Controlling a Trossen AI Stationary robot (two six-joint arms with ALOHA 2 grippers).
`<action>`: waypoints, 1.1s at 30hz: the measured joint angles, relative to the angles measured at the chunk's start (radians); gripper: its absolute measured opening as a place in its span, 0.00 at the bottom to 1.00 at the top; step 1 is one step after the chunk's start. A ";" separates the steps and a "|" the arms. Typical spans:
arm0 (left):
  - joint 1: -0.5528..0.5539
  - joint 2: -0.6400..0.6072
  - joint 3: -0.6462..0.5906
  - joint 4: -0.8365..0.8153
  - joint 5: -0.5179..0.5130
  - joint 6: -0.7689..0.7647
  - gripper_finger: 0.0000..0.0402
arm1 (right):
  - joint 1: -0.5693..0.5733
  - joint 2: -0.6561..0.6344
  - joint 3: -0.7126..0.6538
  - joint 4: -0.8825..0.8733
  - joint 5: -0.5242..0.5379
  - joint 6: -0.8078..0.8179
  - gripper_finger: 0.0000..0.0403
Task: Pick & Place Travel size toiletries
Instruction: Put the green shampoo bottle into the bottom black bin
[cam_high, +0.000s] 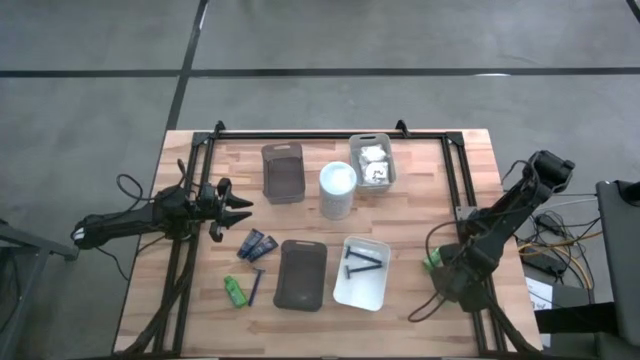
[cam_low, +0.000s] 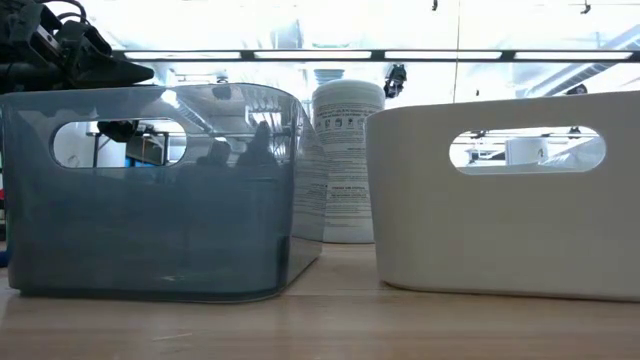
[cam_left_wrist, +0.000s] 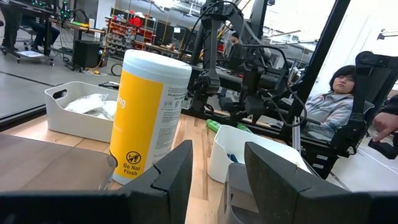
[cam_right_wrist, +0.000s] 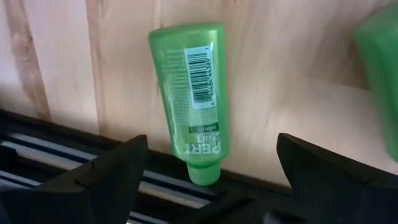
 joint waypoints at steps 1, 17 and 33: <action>0.000 0.000 0.000 0.000 0.000 0.000 0.38 | 0.003 0.003 -0.006 0.011 0.000 0.007 0.88; 0.000 0.000 0.000 0.000 0.000 0.000 0.38 | 0.036 0.012 -0.095 0.145 0.027 0.074 0.75; 0.000 0.000 0.000 0.000 0.000 0.000 0.38 | 0.035 0.011 -0.106 0.144 0.037 0.055 0.52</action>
